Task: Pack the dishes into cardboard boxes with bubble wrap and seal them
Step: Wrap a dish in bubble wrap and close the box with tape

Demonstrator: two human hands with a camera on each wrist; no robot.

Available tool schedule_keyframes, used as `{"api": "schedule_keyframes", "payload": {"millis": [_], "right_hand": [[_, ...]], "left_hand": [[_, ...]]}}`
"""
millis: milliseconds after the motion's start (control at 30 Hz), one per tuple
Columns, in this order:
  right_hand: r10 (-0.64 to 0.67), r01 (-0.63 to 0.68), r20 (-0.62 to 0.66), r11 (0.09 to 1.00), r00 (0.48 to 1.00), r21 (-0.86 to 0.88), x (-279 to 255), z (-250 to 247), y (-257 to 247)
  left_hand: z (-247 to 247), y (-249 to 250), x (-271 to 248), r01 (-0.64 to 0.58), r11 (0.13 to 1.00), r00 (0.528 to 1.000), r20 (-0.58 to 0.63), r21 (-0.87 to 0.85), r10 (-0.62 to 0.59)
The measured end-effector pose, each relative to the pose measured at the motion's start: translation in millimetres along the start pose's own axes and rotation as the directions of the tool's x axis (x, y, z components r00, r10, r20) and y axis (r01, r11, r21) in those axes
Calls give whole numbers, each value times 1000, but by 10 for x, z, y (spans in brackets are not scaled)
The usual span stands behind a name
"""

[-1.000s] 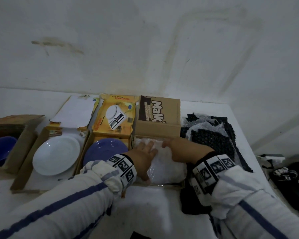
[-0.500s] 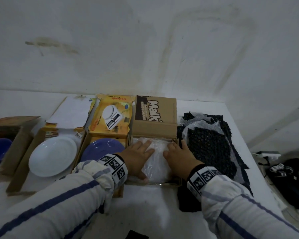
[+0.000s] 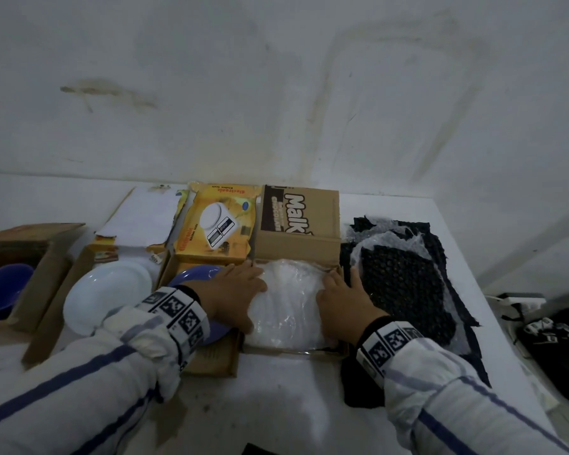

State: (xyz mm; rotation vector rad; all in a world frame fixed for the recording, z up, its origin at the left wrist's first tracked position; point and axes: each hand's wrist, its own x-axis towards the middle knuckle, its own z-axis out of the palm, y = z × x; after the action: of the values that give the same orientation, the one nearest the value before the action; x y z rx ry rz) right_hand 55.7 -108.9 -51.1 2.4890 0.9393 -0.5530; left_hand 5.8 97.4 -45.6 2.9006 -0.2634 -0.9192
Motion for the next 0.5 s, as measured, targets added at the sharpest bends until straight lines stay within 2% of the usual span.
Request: {"api": "schedule_keyframes", "payload": {"millis": [33, 133, 167, 233, 300, 333, 400, 500], "right_hand": [[5, -5, -3, 1000, 1000, 5, 3, -3, -20], [-43, 38, 91, 998, 995, 51, 60, -94, 61], [-74, 61, 93, 989, 993, 134, 94, -155, 125], [-47, 60, -40, 909, 998, 413, 165, -286, 283], [183, -8, -179, 720, 967, 694, 222, -407, 428], [294, -30, -194, 615, 936, 788, 263, -435, 491], [414, -89, -105, 423, 904, 902, 362, -441, 568], [411, -111, 64, 92, 909, 990, 481, -416, 572]], "left_hand": [[15, 22, 27, 6, 1000, 1000, 4, 22, -7], [91, 131, 102, 43, 995, 999, -18, 95, -41], [116, 171, 115, 58, 990, 998, -31, 125, -55], [155, 223, 124, 83, 984, 996, -58, 157, -74], [173, 227, 111, 90, 984, 994, -72, 151, -80], [172, 212, 100, 84, 986, 994, -84, 142, -73], [181, 173, 65, 72, 990, 991, -119, 121, -57], [204, 169, -18, 78, 990, 982, -182, 115, -57]]}}
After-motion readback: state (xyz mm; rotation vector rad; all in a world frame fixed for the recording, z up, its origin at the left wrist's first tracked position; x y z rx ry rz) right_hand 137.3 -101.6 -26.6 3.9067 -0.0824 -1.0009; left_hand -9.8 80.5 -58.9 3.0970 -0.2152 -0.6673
